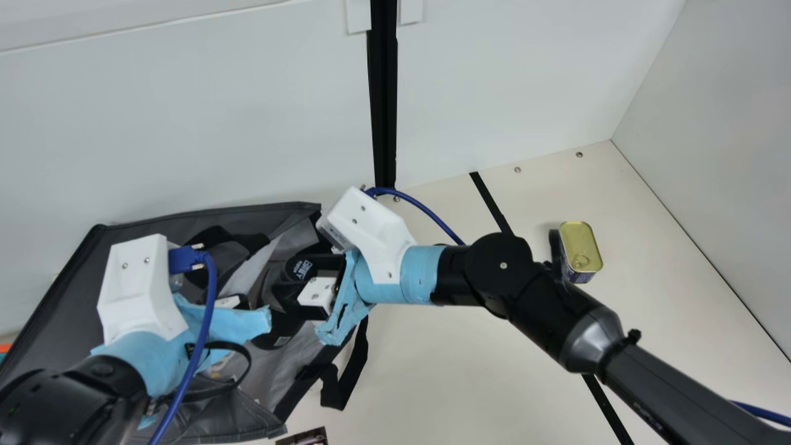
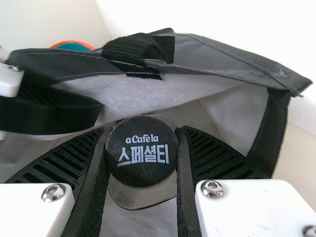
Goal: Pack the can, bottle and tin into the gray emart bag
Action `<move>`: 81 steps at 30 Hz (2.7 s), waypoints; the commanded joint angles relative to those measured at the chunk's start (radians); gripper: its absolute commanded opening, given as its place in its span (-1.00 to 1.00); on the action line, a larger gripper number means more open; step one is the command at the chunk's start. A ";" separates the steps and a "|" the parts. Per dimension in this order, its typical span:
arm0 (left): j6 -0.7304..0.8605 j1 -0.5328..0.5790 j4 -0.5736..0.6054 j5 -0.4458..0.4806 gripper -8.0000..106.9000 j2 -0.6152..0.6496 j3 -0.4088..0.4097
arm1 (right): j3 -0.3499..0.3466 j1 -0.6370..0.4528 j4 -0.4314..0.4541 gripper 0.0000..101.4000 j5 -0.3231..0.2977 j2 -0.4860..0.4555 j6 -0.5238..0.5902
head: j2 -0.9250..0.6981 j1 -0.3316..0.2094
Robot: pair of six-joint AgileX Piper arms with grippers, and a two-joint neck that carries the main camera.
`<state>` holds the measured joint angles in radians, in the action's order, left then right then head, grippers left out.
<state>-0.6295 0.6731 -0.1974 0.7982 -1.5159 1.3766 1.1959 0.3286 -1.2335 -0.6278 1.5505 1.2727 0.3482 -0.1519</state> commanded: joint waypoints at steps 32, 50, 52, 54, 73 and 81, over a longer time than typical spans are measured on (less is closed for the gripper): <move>0.000 0.000 0.000 0.000 -0.68 0.000 0.000 | 0.070 0.017 -0.217 -1.00 -0.063 0.256 0.238 | 0.001 -0.023; 0.000 0.000 0.000 0.000 -0.68 0.000 0.000 | 0.091 0.037 -0.213 -0.34 -0.078 0.288 0.262 | 0.001 -0.023; 0.000 0.000 0.000 0.000 -0.68 0.000 0.000 | 0.090 0.036 -0.209 -0.21 -0.080 0.288 0.263 | 0.001 -0.023; 0.000 0.000 0.000 0.000 -0.68 0.000 0.000 | 0.089 0.036 -0.206 -0.08 -0.082 0.287 0.264 | 0.001 -0.023; 0.000 0.000 0.000 0.000 -0.68 0.000 0.000 | 0.059 0.013 -0.170 0.79 -0.102 0.240 0.262 | 0.001 -0.023; 0.000 0.000 0.000 0.000 -0.68 0.000 0.000 | 0.027 -0.007 -0.148 0.79 -0.113 0.191 0.252 | 0.001 -0.023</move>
<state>-0.6295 0.6731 -0.1974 0.7982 -1.5159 1.3766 1.2253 0.3224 -1.3828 -0.7391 1.7479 1.5276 0.3482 -0.1519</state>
